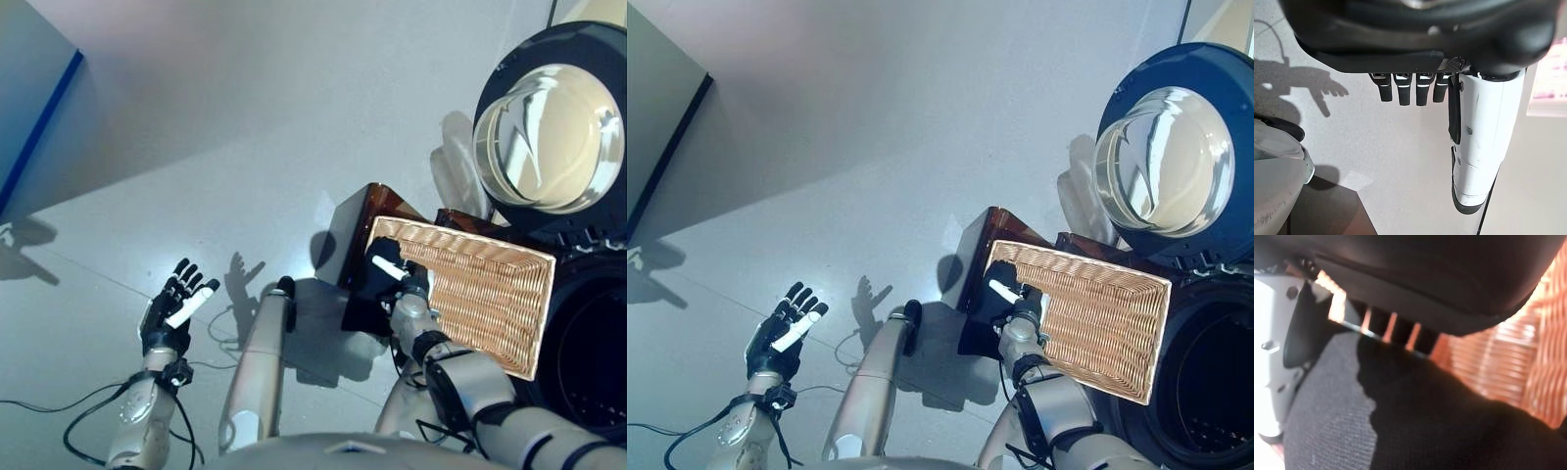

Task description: Pick up the clothes and place them into the washing machine

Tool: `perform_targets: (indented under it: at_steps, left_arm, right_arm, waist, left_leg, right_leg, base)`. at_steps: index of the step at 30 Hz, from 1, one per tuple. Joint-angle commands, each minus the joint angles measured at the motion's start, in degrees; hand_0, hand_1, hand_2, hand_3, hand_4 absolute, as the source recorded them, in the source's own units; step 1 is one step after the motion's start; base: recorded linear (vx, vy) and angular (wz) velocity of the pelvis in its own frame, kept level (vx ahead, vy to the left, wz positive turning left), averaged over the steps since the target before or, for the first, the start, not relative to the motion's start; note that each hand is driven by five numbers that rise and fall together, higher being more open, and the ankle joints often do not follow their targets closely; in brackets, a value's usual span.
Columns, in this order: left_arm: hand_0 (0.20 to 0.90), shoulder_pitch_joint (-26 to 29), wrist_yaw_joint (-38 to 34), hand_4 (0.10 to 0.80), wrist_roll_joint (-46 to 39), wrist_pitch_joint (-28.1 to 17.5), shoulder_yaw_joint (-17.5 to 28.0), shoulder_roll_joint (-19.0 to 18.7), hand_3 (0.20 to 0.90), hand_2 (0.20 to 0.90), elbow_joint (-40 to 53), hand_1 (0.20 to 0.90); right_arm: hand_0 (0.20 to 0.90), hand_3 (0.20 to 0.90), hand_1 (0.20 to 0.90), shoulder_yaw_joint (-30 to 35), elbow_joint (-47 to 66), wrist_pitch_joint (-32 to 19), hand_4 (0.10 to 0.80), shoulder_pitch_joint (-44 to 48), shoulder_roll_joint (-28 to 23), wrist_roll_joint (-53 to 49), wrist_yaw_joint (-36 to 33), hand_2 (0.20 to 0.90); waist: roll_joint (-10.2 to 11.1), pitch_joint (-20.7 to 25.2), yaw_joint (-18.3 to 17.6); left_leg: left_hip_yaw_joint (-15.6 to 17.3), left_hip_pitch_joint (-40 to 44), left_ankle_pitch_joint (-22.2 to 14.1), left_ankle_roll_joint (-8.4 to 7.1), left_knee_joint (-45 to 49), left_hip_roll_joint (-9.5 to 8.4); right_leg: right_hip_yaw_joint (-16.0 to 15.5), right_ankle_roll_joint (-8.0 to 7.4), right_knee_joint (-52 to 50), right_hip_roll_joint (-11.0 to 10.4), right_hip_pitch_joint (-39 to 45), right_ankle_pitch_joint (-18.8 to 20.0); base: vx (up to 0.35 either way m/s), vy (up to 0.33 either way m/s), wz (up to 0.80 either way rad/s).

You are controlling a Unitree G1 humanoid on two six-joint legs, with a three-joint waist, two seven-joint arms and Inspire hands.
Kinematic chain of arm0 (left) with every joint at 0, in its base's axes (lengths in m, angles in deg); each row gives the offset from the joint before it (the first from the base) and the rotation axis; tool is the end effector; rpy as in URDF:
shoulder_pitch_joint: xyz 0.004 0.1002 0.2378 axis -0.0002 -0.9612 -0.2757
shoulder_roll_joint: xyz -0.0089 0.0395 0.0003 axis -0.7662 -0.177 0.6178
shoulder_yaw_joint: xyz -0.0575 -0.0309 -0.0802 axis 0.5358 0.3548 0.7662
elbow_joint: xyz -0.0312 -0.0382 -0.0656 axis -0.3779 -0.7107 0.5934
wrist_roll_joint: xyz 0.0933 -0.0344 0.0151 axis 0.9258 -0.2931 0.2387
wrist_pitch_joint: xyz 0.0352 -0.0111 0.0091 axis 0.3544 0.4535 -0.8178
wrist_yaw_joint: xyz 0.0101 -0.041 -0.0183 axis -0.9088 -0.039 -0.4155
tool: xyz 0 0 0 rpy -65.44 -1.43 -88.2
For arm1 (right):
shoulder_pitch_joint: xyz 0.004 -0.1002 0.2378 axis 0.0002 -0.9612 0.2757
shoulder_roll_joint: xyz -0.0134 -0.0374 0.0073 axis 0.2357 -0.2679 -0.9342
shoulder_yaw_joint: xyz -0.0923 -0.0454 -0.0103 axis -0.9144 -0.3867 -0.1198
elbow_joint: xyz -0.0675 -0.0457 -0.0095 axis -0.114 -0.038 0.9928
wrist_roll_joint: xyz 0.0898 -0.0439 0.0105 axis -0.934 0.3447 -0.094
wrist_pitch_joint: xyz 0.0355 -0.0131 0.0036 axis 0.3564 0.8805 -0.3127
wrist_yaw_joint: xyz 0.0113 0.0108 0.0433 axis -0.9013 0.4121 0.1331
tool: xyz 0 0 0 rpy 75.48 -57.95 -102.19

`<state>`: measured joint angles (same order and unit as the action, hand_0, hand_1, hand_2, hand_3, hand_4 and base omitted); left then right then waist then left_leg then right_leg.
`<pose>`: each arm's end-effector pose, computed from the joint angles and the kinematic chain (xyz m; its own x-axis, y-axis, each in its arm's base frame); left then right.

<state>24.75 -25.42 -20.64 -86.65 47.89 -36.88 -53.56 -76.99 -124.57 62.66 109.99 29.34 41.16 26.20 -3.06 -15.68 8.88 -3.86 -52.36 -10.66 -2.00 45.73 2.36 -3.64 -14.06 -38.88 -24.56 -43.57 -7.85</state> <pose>0.1197 0.2368 -0.0290 0.9459 0.1957 -0.2587 -0.2661 0.9243 -0.2738 0.2563 -0.1623 -0.0347 0.7277 -0.4386 -0.5273 0.4647 0.8807 -0.0913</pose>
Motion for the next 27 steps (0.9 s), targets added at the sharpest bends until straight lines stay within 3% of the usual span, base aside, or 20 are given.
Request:
perform_targets:
  at_steps: [1, 2, 3, 4, 11, 27]
  left_arm:
    - [0.9, 1.17, -0.06, 0.8, 0.67, -5.34, 0.7, -4.03, 0.9, 0.9, 3.31, 0.9]
    - [0.9, 1.28, -0.18, 0.8, 0.69, -5.38, 0.65, -4.04, 0.9, 0.9, 3.16, 0.9]
    - [0.9, 1.24, -0.25, 0.8, 0.76, -5.42, 0.65, -4.03, 0.9, 0.9, 2.92, 0.9]
    - [0.9, 1.33, -0.24, 0.8, 0.8, -5.47, 0.67, -3.99, 0.9, 0.9, 2.74, 0.9]
    - [0.9, 1.27, -0.12, 0.8, 0.76, -5.73, 1.1, -3.73, 0.9, 0.9, 1.54, 0.9]
    - [0.9, 2.05, 2.32, 0.8, -1.28, -5.2, 3.86, -1.87, 0.9, 0.9, -4.05, 0.9]
  right_arm:
    - [0.2, 0.2, 0.2, 1.66, 2.65, -1.04, 0.3, 2.3, 5.07, -1.26, 3.38, 0.2]
    - [0.2, 0.2, 0.2, 1.96, 2.56, -1.16, 0.3, 2.14, 4.92, -1.66, 3.28, 0.2]
    - [0.2, 0.2, 0.2, 2.59, 2.33, -1.32, 0.3, 1.78, 4.56, -1.91, 2.84, 0.2]
    - [0.2, 0.2, 0.2, 2.93, 2.12, -1.33, 0.3, 1.66, 4.1, -1.89, 2.67, 0.2]
    - [0.2, 0.2, 0.2, 6.62, 3.26, -2.96, 0.3, 0.28, 1.73, -5.31, 1.94, 0.2]
    - [0.2, 0.2, 0.2, 16.93, 9.13, -9.53, 0.3, -6.71, -6.77, -25.03, 10.72, 0.2]
  waist:
    - [-1.03, 0.53, 2.58]
    - [-0.96, 0.52, 2.5]
    - [-0.85, 0.83, 2.41]
    - [-0.73, 0.74, 2.16]
    - [-0.38, 1.26, 1.48]
    - [3.11, 3.21, -1.94]
  left_leg:
    - [-0.87, -1.33, 2.74, -2.34, -2.45, 1.54]
    - [-0.97, -1.23, 2.71, -2.34, -2.43, 1.58]
    - [-1.06, -0.42, 0.4, -2.57, -1.72, 1.91]
    - [-0.97, -0.79, 2.83, -2.36, -2.92, 1.62]
    - [-0.83, 0.25, 2.75, -2.44, -3.32, 1.79]
    - [0.1, 8.99, 5.52, -3.83, -13.23, 3.19]
  right_leg:
    - [2.62, 2.06, 4.99, -1.17, -1.23, 7.59]
    - [2.62, 2.05, 4.84, -1.17, -1.31, 7.58]
    - [2.66, 1.7, 3.79, -1.01, -0.79, 5.47]
    - [2.66, 2.01, 5.03, -1.07, -1.08, 7.64]
    - [2.72, 1.88, 5.61, -0.93, -0.13, 7.67]
    - [-0.41, 0.85, 17.07, -0.04, 9.49, 11.57]
  base:
    - [-0.092, 0.016, 0.02]
    - [0.0, 0.0, 0.0]
    - [0.0, 0.0, 0.0]
    - [0.0, 0.0, 0.0]
    - [-0.013, 0.001, 0.0]
    - [0.036, -0.033, -0.04]
